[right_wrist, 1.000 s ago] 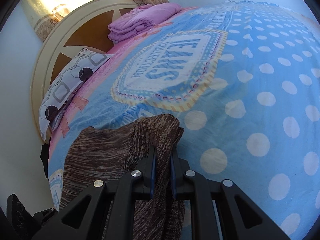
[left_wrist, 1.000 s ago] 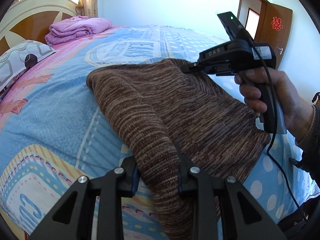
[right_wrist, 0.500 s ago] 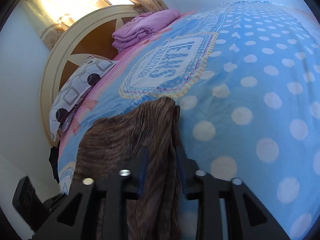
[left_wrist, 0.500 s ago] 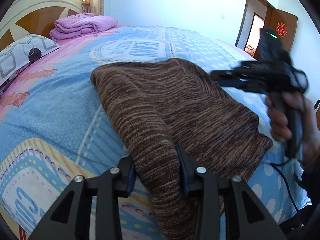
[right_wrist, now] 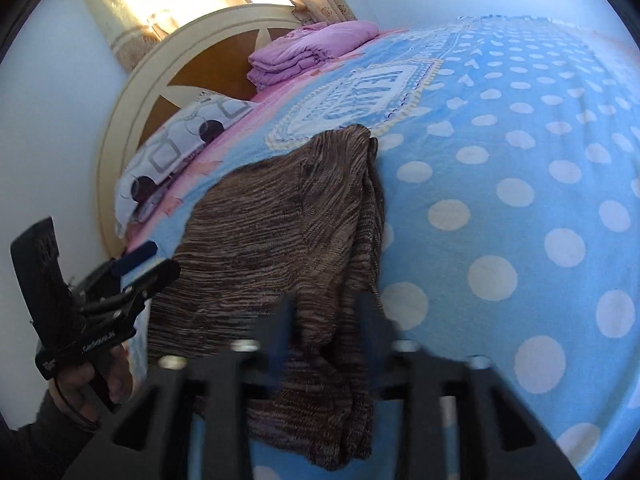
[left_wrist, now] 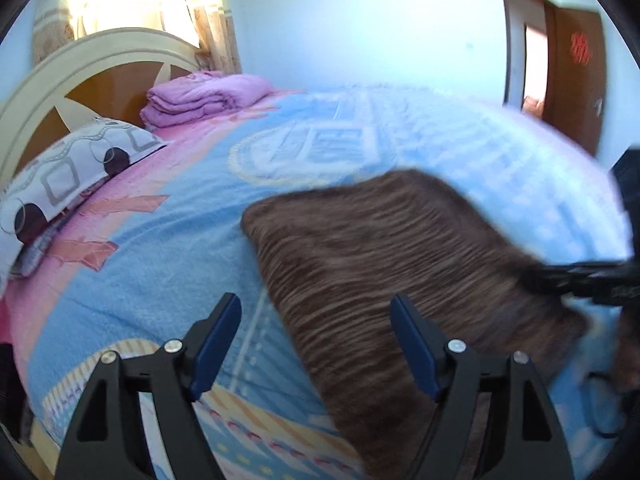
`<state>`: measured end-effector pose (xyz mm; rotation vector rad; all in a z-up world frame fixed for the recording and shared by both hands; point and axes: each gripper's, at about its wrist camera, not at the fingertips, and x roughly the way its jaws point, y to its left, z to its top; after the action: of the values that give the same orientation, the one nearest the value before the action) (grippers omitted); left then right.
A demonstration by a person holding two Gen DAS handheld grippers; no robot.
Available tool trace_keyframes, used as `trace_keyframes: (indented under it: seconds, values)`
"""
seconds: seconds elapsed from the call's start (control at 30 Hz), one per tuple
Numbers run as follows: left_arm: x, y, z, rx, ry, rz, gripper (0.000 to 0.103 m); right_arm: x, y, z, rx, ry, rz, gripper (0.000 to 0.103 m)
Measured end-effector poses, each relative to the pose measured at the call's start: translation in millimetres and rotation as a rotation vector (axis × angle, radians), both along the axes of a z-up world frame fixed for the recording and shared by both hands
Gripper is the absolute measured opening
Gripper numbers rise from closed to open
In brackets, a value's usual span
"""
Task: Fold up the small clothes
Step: 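Lay the sweater flat and open both grippers to release it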
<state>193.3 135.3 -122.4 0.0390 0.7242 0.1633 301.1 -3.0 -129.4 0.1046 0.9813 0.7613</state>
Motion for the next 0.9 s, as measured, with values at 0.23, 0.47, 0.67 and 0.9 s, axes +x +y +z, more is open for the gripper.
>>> trace_keyframes:
  seconds: [0.23,0.47,0.67,0.9]
  values:
    - [-12.7,-15.9,-19.9,0.034,0.013,-0.007,0.096,-10.6,-18.6,-3.0,-0.041,-0.005,-0.05,0.012]
    - [-11.1,14.1,-24.7,-0.159,0.041,0.028,0.103,12.5,-40.7,-29.4,0.162,0.144,-0.074,0.015]
    - [-35.6,5.2,-17.4,-0.149,0.024,0.043,0.103,-12.4,-29.0,-15.7,0.055,0.002,-0.078,0.02]
    - [-64.6,-8.0,29.2,-0.091,-0.039,0.016,0.103,-63.7,-17.0,26.6,-0.094,-0.197,-0.082,0.048]
